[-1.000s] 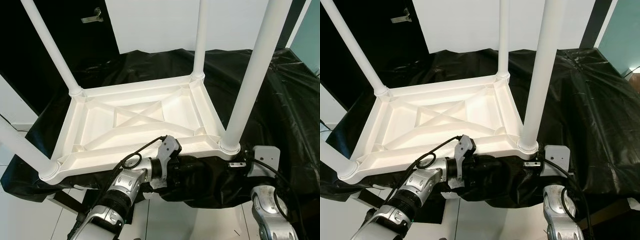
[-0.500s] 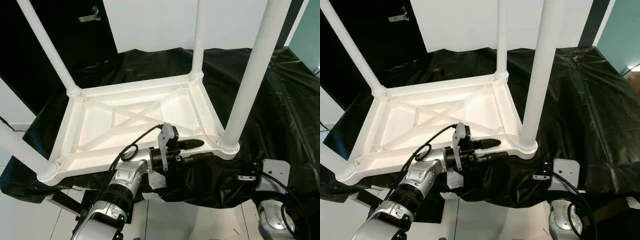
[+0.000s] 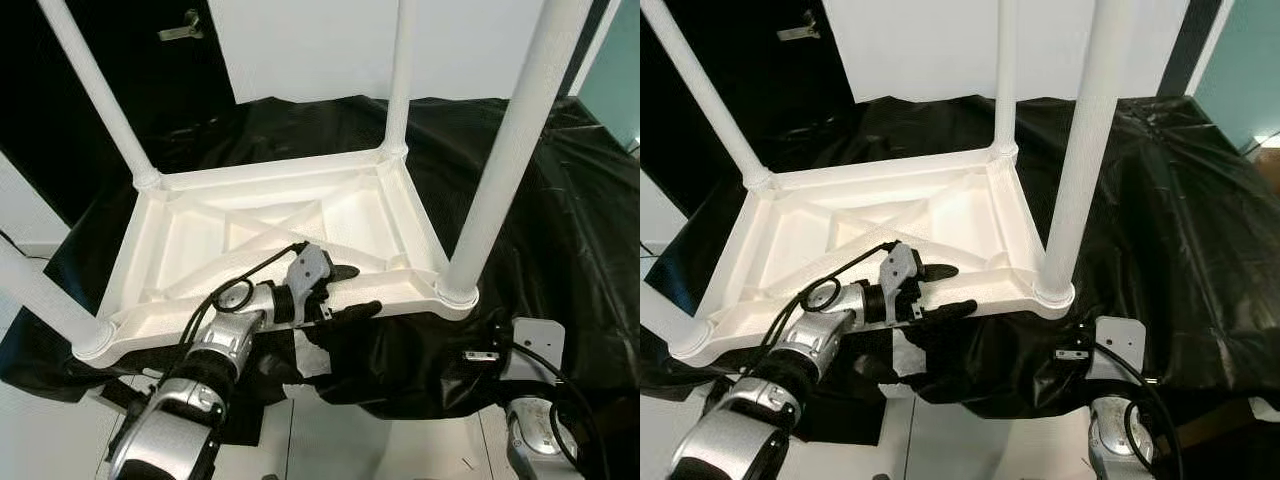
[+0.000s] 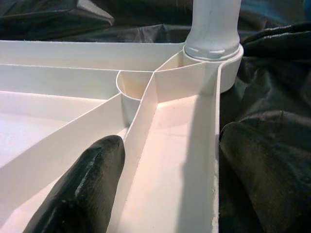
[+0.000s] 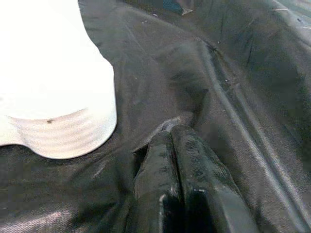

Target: Building children table

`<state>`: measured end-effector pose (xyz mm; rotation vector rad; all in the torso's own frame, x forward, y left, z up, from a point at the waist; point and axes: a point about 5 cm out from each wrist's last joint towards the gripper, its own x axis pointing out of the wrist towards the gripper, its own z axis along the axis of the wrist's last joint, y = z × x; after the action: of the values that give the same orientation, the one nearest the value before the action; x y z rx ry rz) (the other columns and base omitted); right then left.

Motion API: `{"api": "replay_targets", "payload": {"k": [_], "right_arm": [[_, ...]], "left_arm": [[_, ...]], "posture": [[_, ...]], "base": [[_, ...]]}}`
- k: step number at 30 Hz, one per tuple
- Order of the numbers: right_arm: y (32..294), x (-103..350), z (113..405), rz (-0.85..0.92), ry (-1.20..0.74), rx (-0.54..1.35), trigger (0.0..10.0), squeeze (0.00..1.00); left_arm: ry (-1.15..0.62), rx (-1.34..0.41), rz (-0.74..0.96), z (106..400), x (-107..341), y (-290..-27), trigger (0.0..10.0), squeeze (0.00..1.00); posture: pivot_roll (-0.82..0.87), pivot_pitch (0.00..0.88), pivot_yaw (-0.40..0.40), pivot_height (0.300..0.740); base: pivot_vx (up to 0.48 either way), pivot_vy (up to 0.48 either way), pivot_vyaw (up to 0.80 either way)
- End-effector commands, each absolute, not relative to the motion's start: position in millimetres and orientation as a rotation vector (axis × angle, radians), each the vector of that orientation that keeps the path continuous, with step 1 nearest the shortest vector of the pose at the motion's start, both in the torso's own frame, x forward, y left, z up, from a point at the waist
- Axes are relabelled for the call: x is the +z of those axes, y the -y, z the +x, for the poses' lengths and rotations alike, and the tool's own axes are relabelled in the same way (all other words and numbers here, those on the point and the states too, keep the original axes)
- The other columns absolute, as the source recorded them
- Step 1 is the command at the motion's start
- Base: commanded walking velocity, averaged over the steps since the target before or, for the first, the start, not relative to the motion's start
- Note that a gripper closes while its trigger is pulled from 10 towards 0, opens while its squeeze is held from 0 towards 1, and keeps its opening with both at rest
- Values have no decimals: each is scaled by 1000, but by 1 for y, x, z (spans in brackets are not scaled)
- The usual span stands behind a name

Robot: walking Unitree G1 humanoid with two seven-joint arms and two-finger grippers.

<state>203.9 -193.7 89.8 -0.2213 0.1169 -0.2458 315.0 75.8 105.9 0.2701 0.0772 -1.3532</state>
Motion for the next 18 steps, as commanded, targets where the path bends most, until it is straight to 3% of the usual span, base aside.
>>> {"api": "replay_targets", "payload": {"k": [1, 13, 18], "right_arm": [[191, 86, 204, -208, -138, -235, 10000, 0], [199, 86, 204, -201, -142, -270, 10000, 0], [200, 86, 206, -200, -144, -273, 10000, 0]], "left_arm": [[-186, -1341, 287, 308, 87, -83, 10000, 0], [-138, -1565, 24, 298, 105, -90, 10000, 0], [-120, -1610, 21, 294, 105, -92, 10000, 0]], "posture": [[-168, 1, 54, 740], [-170, 5, 55, 740], [-166, 2, 53, 740]], "base": [[0, 0, 0], [0, 0, 0], [0, 0, 0]]}}
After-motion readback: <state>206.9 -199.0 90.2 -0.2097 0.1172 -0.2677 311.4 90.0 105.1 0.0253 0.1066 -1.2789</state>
